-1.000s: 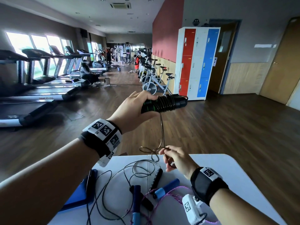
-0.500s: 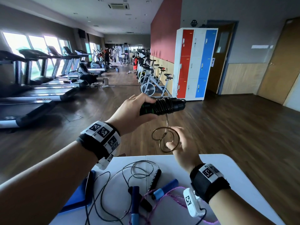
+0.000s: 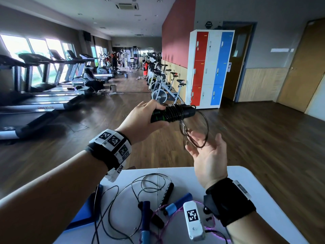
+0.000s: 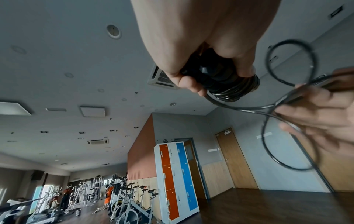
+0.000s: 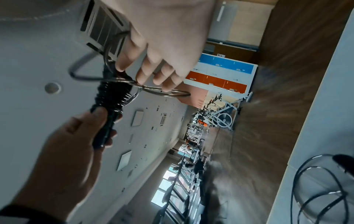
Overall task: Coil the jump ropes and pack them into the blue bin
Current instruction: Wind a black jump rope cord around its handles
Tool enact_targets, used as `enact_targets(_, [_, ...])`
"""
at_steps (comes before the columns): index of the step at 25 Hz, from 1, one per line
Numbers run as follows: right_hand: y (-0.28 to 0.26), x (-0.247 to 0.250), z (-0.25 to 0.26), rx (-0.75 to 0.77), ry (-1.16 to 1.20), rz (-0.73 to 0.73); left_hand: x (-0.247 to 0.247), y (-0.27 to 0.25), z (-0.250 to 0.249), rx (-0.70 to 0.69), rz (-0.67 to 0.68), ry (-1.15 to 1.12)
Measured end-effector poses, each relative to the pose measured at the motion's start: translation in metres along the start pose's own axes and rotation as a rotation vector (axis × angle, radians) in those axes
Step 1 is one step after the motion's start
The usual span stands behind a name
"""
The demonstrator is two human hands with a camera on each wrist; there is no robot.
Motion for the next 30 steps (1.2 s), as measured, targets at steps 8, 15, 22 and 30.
enact_targets(8, [-0.009,0.005,-0.003,0.716,-1.011,0.227,0.003,0.002,0.02,0.055,-0.015,0.067])
enact_targets(15, [-0.04,0.096,-0.116,-0.235,-1.562,0.351,0.031,0.018,0.019,0.053,-0.098,0.062])
enact_targets(22, [-0.034,0.088,-0.121,-0.218,-1.243,0.199,0.017,0.01,0.009,0.034,0.033,0.108])
enact_targets(30, [0.004,0.065,-0.063,-0.343,-0.725,-0.252,0.01,-0.003,0.002,-0.008,0.104,0.081])
Point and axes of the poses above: each hand's wrist, its own y-axis towards the middle knuckle, its own x-axis out of the back of the hand, z = x × y, the point moved 1 cm from there along y, towards the middle knuckle, and after that the axes turned 11 degrees about -y, right-handed, at the moved point
